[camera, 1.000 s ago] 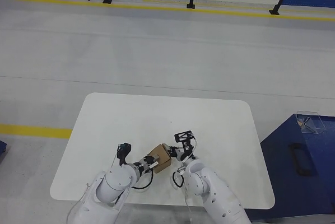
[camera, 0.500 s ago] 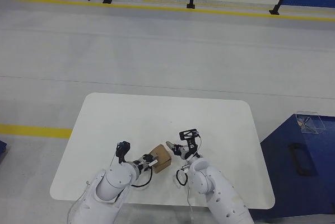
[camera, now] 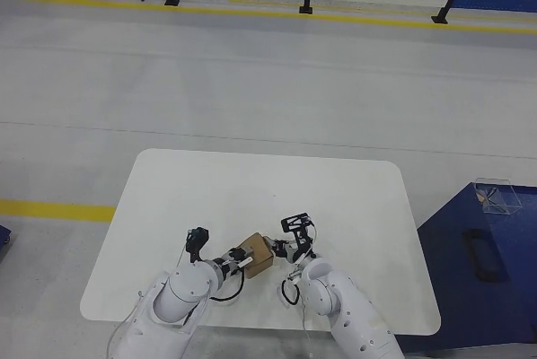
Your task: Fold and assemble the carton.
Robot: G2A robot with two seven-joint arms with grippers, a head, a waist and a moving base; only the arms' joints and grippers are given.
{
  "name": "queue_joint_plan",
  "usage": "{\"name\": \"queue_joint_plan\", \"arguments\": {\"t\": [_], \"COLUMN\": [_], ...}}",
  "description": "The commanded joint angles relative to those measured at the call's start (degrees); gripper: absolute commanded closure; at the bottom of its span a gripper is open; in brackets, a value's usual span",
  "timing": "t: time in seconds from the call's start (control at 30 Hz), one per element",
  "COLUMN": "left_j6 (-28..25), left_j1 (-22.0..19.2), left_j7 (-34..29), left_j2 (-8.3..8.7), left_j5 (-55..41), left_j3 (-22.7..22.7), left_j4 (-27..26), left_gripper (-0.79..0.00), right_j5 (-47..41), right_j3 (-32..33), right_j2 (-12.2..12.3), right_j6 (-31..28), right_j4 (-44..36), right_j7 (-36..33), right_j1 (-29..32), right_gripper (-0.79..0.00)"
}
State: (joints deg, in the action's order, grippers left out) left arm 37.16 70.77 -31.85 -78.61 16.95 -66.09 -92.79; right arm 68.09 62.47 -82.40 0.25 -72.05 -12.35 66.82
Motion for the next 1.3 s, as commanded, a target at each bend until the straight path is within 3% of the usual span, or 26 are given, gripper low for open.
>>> {"name": "queue_joint_plan", "arguments": {"t": [0.0,0.8,1.27], "left_j6": [-0.04,0.08,0.59], "left_j1": [-0.02,0.32,0.02], "left_j7": [0.16,1.98,2.20], "left_j2": [0.00,0.22,0.37], "left_j5": [-0.27,-1.58,-1.67], "left_j3": [0.09,0.95,1.62], "left_j4": [0.06,-0.63,-0.12], "left_gripper": [-0.351,-0.369,-0.372], "right_j5": [0.22,0.92,0.39], "right_j3": [-0.14,1.42,1.23], "right_j2": [-0.02,0.56,0.35], "right_j6": [-0.10,-3.07,-2.38], "right_j4": [-0.08,-3.54,-1.48], "right_j7": [0.12,2.10,1.28], "right_j1": [0.11,2.39,1.19], "right_gripper": [-0.785,-0.785,-0.785]}}
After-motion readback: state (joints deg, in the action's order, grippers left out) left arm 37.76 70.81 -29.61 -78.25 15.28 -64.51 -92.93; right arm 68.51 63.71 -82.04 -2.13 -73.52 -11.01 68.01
